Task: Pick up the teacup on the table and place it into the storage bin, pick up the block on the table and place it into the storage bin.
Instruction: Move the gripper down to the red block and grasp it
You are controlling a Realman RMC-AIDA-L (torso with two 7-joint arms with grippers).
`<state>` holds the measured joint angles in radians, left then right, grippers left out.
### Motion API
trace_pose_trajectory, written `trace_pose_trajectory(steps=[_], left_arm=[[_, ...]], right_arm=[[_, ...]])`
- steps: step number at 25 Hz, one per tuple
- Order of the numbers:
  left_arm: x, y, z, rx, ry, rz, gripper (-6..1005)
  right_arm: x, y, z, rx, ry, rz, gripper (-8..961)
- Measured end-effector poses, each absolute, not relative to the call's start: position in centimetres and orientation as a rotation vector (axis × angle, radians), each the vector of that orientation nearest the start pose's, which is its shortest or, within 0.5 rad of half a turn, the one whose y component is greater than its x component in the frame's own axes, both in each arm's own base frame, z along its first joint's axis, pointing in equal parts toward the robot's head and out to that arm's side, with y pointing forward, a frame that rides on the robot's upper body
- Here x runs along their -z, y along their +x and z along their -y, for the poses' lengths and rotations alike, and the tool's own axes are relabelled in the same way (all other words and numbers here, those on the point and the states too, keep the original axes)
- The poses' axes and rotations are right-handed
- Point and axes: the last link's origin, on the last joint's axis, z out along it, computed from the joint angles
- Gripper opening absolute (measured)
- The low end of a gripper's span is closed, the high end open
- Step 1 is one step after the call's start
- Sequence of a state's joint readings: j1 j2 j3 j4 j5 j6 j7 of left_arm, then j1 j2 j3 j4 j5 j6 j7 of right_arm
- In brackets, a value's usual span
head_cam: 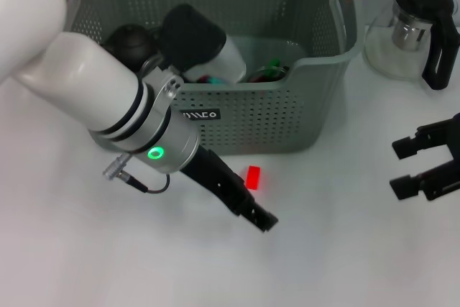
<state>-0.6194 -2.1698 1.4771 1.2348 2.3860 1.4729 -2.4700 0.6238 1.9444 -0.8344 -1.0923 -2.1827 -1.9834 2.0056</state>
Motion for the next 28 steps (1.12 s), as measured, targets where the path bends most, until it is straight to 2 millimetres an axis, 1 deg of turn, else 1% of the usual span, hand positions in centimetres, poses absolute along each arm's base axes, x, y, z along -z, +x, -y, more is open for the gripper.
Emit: trace_pose_trajectory(steps=[4,5,6,9,12,16,20,21,24,28], left_arm=[[7.0,-14.1,-33.9,-0.306,-2.747,1.12,946],[7.0,-13.9,-34.2,-0.303,-2.688,1.23,945],[7.0,-13.9,-34.2,-0.303,-2.688,1.23,945],[7.1,-13.5,-34.3,-0.283,-2.627,1.354,945],[7.2,-13.2,-34.3,-0.283,-2.612,1.382,945],[7.3,-13.4,-34.1,-0.289,-2.619,1.373,945],[7.3,-14.0,-33.7,-0.301,-2.668,1.318,945],[7.3,-14.2,-33.3,-0.292,-2.736,1.247,945],[7.2,-14.3,-32.6,-0.229,-2.86,1.123,945],[6.2,-15.1,-31.2,-0.024,-3.035,0.934,945]], right_arm=[[-7.9,20.2,-33.0,-0.066,-3.114,-0.768,930],[-7.7,19.8,-33.1,-0.01,-3.142,-0.704,930],[-7.7,19.8,-33.1,-0.01,-3.142,-0.704,930],[-7.8,19.1,-33.2,0.079,-3.166,-0.596,930],[-8.1,18.4,-33.5,0.132,-3.169,-0.53,930],[-8.1,17.9,-33.8,0.158,-3.175,-0.491,930],[-7.5,17.8,-33.8,0.167,-3.185,-0.48,930],[-7.3,17.8,-33.8,0.166,-3.188,-0.479,930],[-6.7,17.9,-33.6,0.149,-3.2,-0.476,931],[-5.7,18.1,-33.2,0.136,-3.209,-0.467,931]])
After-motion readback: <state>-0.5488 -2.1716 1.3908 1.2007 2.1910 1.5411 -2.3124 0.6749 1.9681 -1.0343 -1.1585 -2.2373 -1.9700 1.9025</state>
